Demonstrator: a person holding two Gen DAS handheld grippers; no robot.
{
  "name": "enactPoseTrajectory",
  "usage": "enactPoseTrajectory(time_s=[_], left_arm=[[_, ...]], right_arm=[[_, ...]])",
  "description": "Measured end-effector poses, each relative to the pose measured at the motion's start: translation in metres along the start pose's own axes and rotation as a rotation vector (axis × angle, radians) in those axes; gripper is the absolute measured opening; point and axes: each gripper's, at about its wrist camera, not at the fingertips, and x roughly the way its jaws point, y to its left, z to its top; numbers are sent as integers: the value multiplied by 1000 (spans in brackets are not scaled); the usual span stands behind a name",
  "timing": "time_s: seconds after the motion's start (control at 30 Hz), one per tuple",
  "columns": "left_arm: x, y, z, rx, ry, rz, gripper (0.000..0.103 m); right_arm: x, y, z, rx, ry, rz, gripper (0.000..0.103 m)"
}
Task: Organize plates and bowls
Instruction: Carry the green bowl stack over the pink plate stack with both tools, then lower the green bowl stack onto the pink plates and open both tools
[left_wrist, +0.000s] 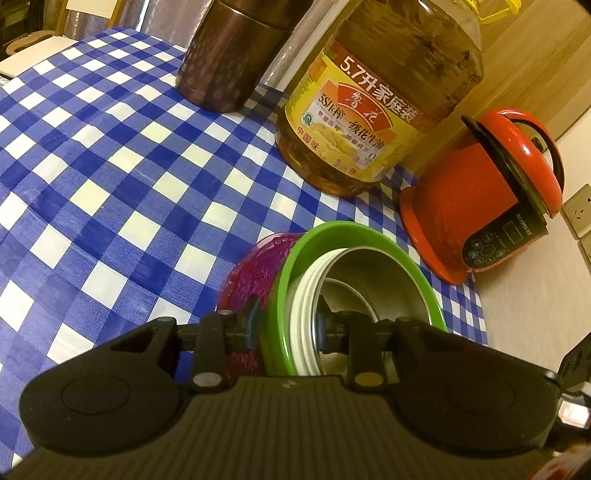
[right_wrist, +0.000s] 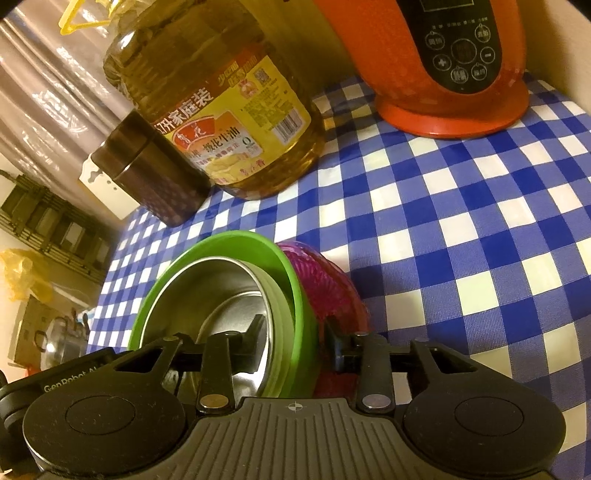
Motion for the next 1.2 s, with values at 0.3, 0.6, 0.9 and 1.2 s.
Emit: enactPoseTrajectory(time_s=[0.3,0.6,0.9,1.2], left_arm=[[-11,2,2,-18,-41,-9,33],[-24,-6,0,-6,-71,-25,38],[-41,-12,-3,13,-127,-8,47],[-58,-18,-12,54,-167,28,69]], right_arm=[[-9,0,3,3,-36,19,53],[-29,-2,5,4,-85,47,55],[-51,-5,7,4,-134,60,55],[-68,-7,2,-15,-171,45,55]])
